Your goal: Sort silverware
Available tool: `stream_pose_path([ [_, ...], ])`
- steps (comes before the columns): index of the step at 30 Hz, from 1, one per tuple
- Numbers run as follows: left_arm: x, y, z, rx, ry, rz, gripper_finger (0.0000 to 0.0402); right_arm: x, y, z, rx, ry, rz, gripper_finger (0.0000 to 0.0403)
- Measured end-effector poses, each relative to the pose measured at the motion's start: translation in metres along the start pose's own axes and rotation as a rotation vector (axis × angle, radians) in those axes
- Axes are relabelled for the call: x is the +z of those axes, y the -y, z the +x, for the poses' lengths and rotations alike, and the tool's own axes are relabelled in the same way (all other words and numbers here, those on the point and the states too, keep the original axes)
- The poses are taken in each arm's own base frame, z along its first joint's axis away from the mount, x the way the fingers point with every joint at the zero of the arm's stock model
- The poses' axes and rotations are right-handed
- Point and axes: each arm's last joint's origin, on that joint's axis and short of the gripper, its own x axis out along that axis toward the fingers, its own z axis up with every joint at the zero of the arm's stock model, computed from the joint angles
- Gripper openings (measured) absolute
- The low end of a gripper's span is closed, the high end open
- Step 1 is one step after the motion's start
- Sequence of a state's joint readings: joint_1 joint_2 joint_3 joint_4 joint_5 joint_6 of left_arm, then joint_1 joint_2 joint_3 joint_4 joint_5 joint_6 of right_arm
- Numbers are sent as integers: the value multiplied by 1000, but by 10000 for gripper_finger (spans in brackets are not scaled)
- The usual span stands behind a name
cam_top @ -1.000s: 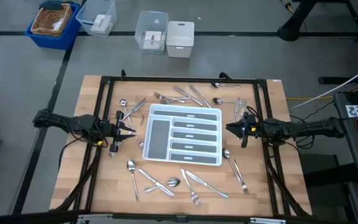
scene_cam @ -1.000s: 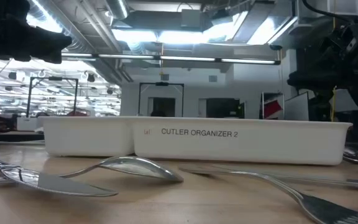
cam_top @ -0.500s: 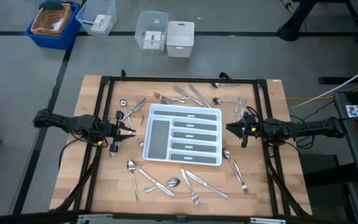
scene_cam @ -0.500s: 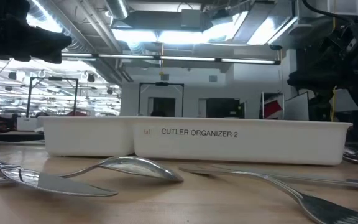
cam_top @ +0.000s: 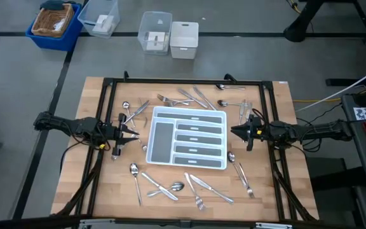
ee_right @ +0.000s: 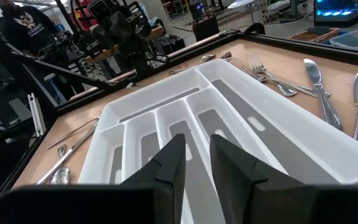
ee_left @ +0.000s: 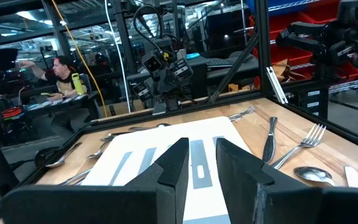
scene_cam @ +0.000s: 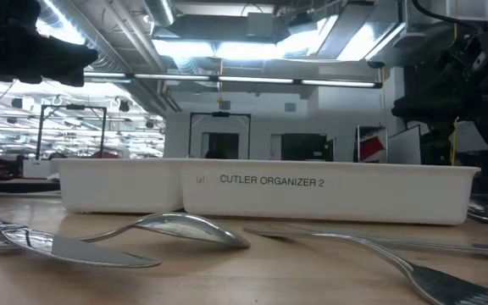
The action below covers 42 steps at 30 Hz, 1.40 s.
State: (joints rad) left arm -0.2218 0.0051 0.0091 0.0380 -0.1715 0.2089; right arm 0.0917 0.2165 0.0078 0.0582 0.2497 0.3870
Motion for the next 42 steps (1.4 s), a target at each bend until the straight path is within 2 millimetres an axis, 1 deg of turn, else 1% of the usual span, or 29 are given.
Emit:
stream_pose_path([
  [4, 0, 0, 0, 0, 0, 8, 72, 0, 0, 0, 0, 2, 1, 79],
  [8, 0, 0, 0, 0, 0, 132, 72, 1, 0, 0, 2, 10, 2, 79],
  [14, 0, 0, 0, 0, 0, 218, 72, 1, 0, 0, 1, 8, 2, 79],
  [20, 0, 0, 0, 0, 0, 206, 72, 1, 0, 0, -12, 16, 1, 79],
  [25, 0, 0, 0, 0, 0, 199, 72, 4, 2, 0, -91, 70, 9, 79],
  [28, 2, 0, 0, 6, 21, 133, 72, 7, 2, -1, -116, 116, 27, 79],
  [31, 9, -2, 0, 20, 88, 7, 72, 12, 1, -1, -140, 169, 44, 79],
  [35, 26, -6, -4, 39, 278, -185, 72, 20, -1, -2, -125, 256, 78, 79],
  [38, 41, -10, -9, 52, 443, -258, 72, 26, -3, -4, -96, 320, 105, 79],
  [42, 56, -15, -19, 54, 637, -349, 72, 31, -5, -5, -77, 364, 122, 79],
])
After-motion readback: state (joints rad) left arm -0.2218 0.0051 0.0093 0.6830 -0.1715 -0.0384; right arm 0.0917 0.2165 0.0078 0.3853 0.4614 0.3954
